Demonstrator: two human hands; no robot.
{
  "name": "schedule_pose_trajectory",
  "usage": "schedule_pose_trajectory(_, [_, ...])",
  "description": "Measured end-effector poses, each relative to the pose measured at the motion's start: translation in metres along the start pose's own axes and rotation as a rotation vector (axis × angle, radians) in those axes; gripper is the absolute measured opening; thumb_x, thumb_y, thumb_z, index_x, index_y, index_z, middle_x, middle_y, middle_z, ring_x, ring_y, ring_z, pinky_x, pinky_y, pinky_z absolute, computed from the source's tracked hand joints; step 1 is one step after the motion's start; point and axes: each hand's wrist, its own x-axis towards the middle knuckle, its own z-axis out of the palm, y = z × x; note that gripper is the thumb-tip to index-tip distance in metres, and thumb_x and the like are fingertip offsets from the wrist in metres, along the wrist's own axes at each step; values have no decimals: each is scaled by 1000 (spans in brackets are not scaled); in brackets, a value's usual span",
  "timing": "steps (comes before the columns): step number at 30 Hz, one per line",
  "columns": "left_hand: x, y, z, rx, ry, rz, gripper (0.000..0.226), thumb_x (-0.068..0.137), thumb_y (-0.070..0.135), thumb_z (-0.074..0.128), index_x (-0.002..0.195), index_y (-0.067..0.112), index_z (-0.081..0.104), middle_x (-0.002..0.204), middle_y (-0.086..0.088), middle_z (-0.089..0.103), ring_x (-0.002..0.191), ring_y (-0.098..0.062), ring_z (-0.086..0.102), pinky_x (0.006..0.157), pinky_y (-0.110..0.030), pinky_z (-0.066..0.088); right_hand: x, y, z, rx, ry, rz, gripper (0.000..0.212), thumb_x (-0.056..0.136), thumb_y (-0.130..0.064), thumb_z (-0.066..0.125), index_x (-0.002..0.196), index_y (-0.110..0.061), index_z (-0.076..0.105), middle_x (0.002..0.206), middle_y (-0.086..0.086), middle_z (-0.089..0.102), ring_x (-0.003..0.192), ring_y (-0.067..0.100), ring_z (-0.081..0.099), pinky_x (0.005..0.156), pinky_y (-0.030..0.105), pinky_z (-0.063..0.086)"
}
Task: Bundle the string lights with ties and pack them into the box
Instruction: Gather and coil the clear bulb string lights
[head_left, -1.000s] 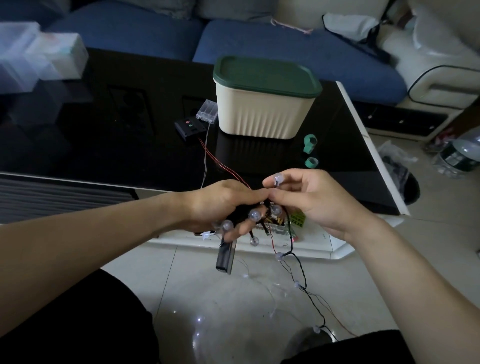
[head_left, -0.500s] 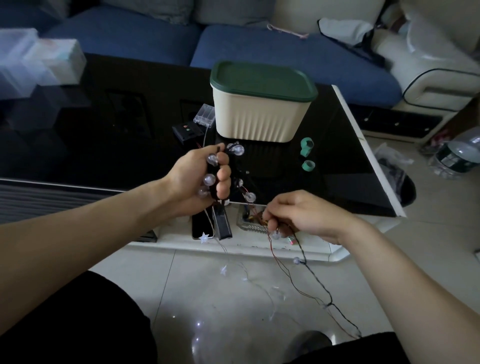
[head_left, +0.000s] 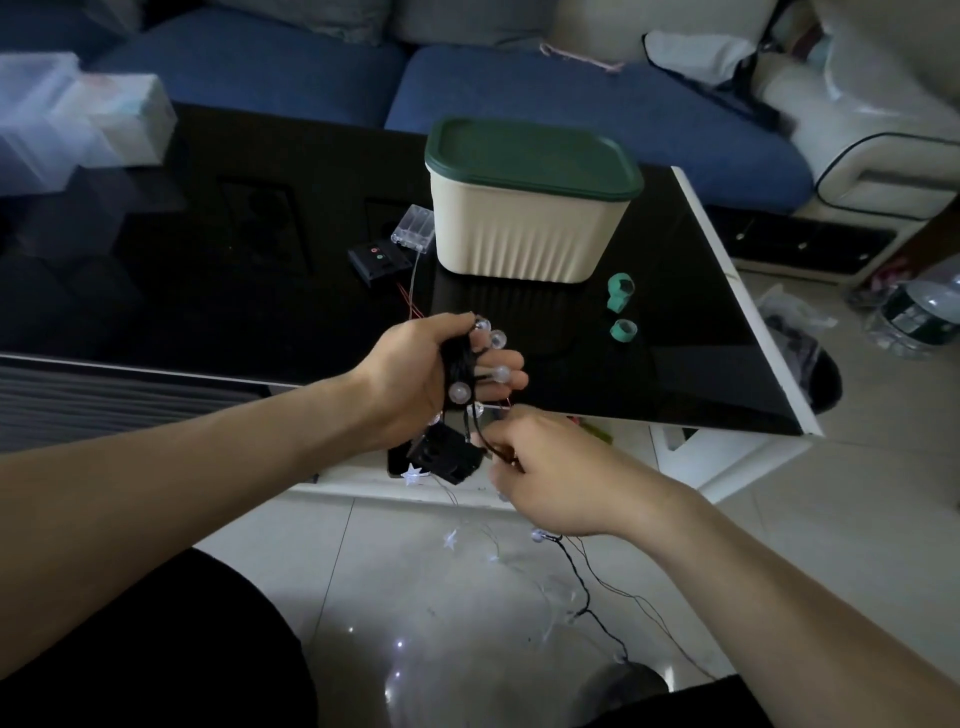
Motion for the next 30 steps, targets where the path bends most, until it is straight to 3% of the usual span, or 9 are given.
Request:
schedule_pose_trajectory(5, [3, -13, 3, 133, -81, -78, 6, 100, 16, 45, 96, 11, 46, 85, -11, 52, 78, -23, 42, 49, -21, 39, -1, 2, -3, -15, 63, -14, 36, 91, -9, 60, 58, -19, 49, 68, -6, 48, 60, 12, 49, 55, 26, 42])
schedule_pose_trajectory(8, [5, -17, 4, 240, -34, -59, 13, 97, 18, 52, 94, 6, 56, 88, -15, 54, 72, -19, 47, 50, -22, 43, -3, 5, -3, 6, 147, -15, 19, 86, -13, 69, 67, -15, 66, 68, -6, 61, 63, 12, 59, 55, 18, 44])
schedule_pose_trajectory(11, [5, -20, 3, 466, -12, -29, 34, 90, 25, 60, 98, -9, 61, 86, -18, 52, 63, -19, 48, 52, -23, 40, -6, 4, -8, 197, 168, 49, 10, 81, -12, 79, 86, -19, 75, 68, -9, 70, 60, -3, 65, 53, 6, 44])
schedule_pose_trajectory(14, [0, -21, 5, 688, -1, -53, 34, 99, 23, 53, 83, -7, 59, 71, -16, 54, 58, -17, 50, 53, -25, 40, -8, 4, -16, 408, 187, 31, 17, 77, -11, 85, 80, -16, 69, 66, 0, 74, 58, 7, 71, 58, 21, 55])
schedule_pose_trajectory(17, [-9, -16, 12, 782, -141, -137, 60, 106, 41, 30, 90, -7, 63, 68, -13, 65, 54, -18, 57, 49, -23, 39, -11, 6, -25, 553, 219, -6, 26, 78, -5, 83, 78, -12, 58, 68, 11, 73, 61, 23, 73, 61, 35, 60])
schedule_pose_trajectory(21, [-13, -12, 14, 801, -233, -193, 65, 106, 47, 22, 75, 3, 59, 50, -3, 52, 41, -18, 45, 45, -27, 26, -12, 19, -37, 633, 180, -38, 30, 77, 8, 77, 85, -14, 58, 75, 1, 62, 61, 23, 57, 63, 34, 48])
schedule_pose_trajectory(23, [-14, -12, 11, 812, -223, -179, 60, 106, 45, 31, 68, 7, 59, 51, -9, 49, 36, -17, 39, 49, -31, 30, -12, 27, -40, 541, 160, -25, 33, 76, 2, 82, 94, -19, 65, 86, -2, 61, 62, 19, 53, 63, 30, 48])
schedule_pose_trajectory(26, [-13, -10, 6, 792, -195, -175, 59, 103, 46, 38, 64, 7, 60, 51, -13, 44, 32, -17, 34, 45, -25, 29, -13, 32, -42, 450, 166, 21, 20, 76, -19, 86, 90, -20, 70, 76, -5, 67, 55, 6, 57, 56, 20, 48])
schedule_pose_trajectory(30, [-12, -9, 3, 786, -233, -222, 72, 94, 55, 42, 91, -14, 63, 66, -22, 43, 45, -21, 30, 33, -16, 28, -12, 34, -41, 463, 139, -4, 10, 82, -18, 81, 86, -16, 72, 75, 0, 72, 59, 9, 63, 58, 21, 52])
